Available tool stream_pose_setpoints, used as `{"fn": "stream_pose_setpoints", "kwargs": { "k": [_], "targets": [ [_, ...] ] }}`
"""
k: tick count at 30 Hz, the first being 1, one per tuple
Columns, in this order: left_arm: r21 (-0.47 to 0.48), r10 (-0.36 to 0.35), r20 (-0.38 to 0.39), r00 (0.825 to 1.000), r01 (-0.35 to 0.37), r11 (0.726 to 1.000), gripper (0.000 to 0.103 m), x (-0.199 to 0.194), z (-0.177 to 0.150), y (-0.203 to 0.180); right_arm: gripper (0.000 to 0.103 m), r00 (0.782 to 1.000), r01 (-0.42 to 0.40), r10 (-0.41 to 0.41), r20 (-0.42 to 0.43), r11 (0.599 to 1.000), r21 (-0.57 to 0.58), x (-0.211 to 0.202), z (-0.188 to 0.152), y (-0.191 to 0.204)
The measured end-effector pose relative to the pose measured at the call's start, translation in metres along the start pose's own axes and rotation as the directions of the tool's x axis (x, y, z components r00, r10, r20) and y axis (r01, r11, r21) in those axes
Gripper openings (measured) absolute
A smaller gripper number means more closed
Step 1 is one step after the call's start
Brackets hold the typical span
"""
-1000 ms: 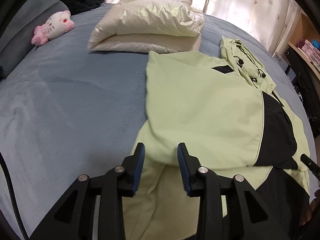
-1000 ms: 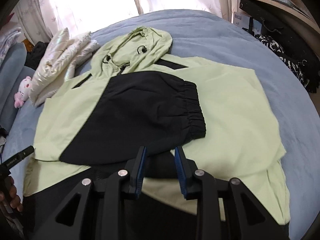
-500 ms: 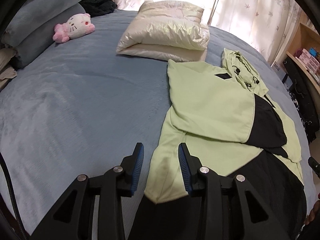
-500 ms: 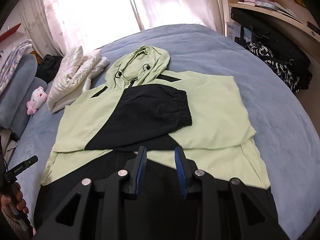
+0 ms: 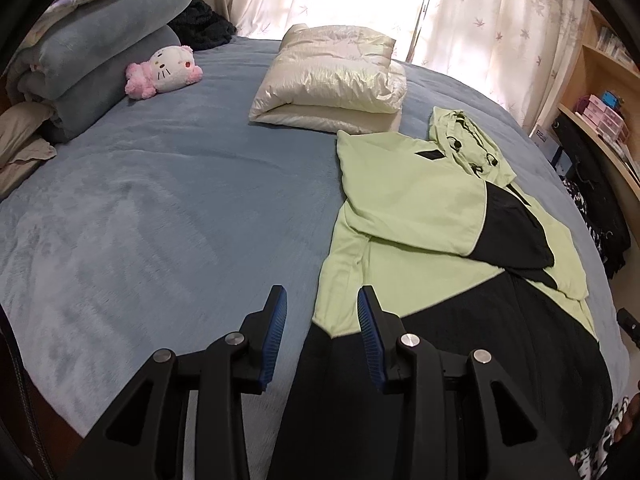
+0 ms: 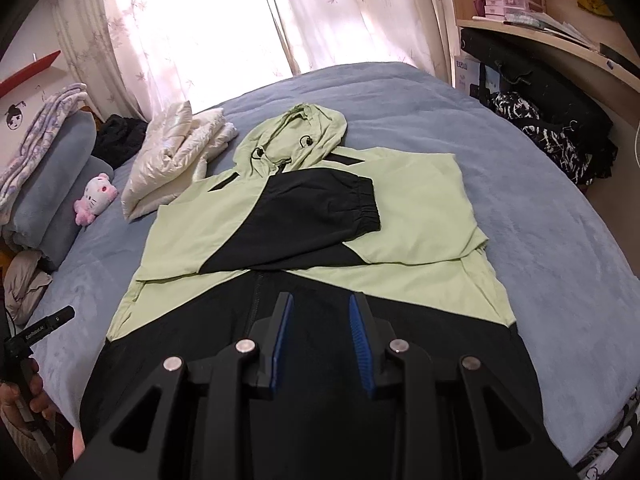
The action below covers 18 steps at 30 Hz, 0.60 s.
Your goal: Fold large clothes
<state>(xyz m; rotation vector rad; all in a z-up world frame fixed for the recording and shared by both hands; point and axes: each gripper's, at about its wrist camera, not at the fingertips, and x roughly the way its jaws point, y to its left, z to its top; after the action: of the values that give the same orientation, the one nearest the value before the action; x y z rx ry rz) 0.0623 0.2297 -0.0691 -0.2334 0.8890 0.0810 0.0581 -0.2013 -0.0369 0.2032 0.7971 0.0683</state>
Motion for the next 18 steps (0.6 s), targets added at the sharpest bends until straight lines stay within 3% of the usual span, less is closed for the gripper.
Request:
{"fn": "stream_pose_setpoints", "kwargs": {
  "k": [11,14,18],
  "targets": [
    [0.029,0.014,-0.042,0.999,-0.013,1.000,0.040,-0.013,-0.043,0.013,0.029,1.000,-0.019,0.019,-0.018,1.000,-0.017,-0.029,-0.034,-0.017],
    [0.024,-0.017,-0.058,0.998,0.019,1.000,0.041,-0.016,-0.053,0.018,0.032,0.999,-0.015,0.014,-0.035,1.000,-0.026,-0.033,-0.043,-0.023],
    [0.021,-0.091,-0.081,0.993,0.093,0.995,0.052,-0.021,-0.068,0.026,0.038,0.997,-0.055,0.054,-0.049,0.998,-0.013,-0.044,-0.053,-0.034]
  ]
}}
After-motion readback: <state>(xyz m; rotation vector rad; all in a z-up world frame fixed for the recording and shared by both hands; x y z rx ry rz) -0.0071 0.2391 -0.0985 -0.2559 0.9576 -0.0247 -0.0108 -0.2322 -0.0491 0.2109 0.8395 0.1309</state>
